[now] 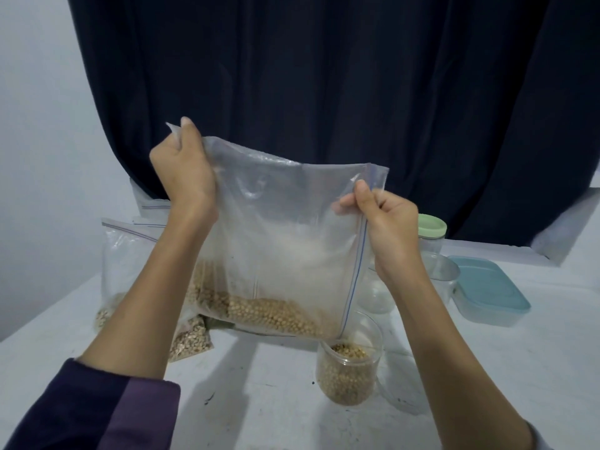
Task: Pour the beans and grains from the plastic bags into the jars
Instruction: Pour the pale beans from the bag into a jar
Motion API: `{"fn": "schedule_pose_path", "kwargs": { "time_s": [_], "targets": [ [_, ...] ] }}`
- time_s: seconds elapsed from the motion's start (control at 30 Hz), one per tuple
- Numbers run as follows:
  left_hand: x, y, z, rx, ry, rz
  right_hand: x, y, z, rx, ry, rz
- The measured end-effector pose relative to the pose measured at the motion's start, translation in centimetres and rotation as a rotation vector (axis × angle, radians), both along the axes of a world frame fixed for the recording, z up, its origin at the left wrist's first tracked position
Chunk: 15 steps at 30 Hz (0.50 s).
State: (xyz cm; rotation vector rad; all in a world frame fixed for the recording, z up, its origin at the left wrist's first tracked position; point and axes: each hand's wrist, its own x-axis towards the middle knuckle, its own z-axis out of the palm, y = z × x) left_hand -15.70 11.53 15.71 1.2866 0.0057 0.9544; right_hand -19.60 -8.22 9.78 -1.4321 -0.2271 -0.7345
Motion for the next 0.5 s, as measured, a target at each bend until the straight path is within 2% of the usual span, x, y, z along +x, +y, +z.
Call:
{"fn": "schedule_pose_path", "kwargs": {
  "time_s": [0.3, 0.4, 0.5],
  "targets": [
    [-0.15, -0.15, -0.01, 0.016, -0.004, -0.01, 0.16, -0.16, -0.01, 0.043, -0.012, -0.044],
    [-0.13, -0.2, 0.04, 0.011, 0.003, -0.002, 0.08, -0.01, 0.04, -0.008, 0.007, -0.008],
    [-0.09, -0.28, 0.07, 0.02, -0.003, -0.005, 0.21, -0.2, 0.03, 0.041, -0.016, -0.041]
  ]
}}
